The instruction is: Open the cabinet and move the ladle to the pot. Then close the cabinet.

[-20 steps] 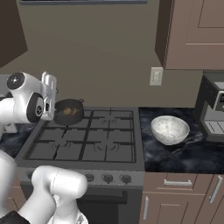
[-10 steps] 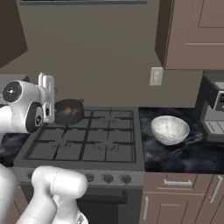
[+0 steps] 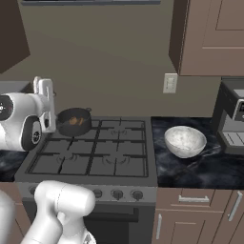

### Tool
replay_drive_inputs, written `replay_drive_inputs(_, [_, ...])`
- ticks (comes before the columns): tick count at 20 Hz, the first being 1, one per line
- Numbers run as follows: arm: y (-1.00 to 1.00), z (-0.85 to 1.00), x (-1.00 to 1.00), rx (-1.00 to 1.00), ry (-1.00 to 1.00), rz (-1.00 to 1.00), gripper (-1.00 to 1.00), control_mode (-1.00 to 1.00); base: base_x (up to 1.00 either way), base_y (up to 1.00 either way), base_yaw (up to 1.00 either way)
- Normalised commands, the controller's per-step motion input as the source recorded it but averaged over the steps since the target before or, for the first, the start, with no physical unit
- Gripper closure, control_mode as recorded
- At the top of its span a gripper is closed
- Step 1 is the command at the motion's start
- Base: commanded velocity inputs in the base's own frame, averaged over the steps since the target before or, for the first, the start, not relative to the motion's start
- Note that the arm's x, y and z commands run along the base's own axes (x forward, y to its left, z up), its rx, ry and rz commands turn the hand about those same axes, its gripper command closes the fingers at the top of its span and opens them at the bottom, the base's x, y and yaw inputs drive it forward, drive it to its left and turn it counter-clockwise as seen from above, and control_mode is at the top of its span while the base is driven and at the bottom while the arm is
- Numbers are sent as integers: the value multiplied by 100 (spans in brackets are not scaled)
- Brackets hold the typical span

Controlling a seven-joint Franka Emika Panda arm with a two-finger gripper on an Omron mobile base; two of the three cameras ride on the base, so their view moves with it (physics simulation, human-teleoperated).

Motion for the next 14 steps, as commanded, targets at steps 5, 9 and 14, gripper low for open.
replay_drive_inputs(5, [0, 21, -29, 0, -9, 0, -100, -100, 0, 0, 0])
replay_drive_inputs(9, [0, 20, -31, 0, -8, 0, -100, -100, 0, 0, 0])
replay_drive_inputs(14, [0, 21, -23, 0, -6, 0, -100, -100, 0, 0, 0])
